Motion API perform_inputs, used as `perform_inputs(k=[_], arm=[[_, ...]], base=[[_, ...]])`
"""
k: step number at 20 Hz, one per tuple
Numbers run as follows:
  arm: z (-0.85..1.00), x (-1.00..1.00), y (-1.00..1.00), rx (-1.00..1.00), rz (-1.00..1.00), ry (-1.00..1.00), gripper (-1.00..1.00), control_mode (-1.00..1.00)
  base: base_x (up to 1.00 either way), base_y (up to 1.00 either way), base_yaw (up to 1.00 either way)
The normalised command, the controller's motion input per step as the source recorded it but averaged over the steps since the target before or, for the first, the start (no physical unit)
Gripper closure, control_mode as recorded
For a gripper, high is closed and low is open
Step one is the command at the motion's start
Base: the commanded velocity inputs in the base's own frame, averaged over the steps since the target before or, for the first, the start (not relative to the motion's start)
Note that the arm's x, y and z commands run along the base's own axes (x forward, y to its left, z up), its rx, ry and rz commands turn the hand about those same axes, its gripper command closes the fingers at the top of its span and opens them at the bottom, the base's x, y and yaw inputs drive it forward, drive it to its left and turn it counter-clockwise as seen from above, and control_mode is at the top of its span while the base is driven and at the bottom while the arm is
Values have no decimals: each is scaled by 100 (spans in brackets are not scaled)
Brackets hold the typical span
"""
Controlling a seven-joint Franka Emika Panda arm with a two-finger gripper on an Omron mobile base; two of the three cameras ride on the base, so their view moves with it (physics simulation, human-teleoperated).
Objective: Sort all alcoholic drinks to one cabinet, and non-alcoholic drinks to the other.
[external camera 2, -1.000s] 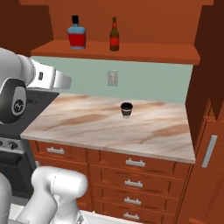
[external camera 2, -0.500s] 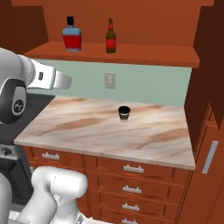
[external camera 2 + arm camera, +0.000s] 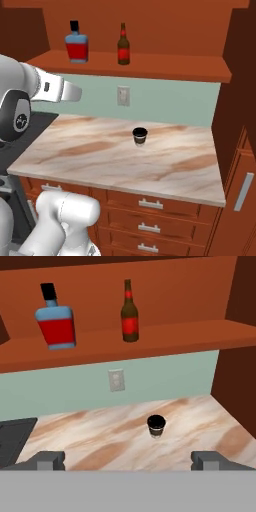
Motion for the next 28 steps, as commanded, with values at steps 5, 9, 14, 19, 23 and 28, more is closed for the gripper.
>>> perform_inputs(k=[5, 9, 14, 19, 23, 28], arm=[[0, 0, 0, 0, 0, 0, -100, 100], [0, 0, 0, 0, 0, 0, -100, 100], [0, 0, 0, 0, 0, 0, -100, 100], [0, 0, 0, 0, 0, 0, -100, 100], [0, 0, 0, 0, 0, 0, -100, 100], [0, 0, 0, 0, 0, 0, -100, 100]], base=[[39, 0, 0], [39, 0, 0], [42, 0, 0], [35, 0, 0], [25, 0, 0], [9, 0, 0]])
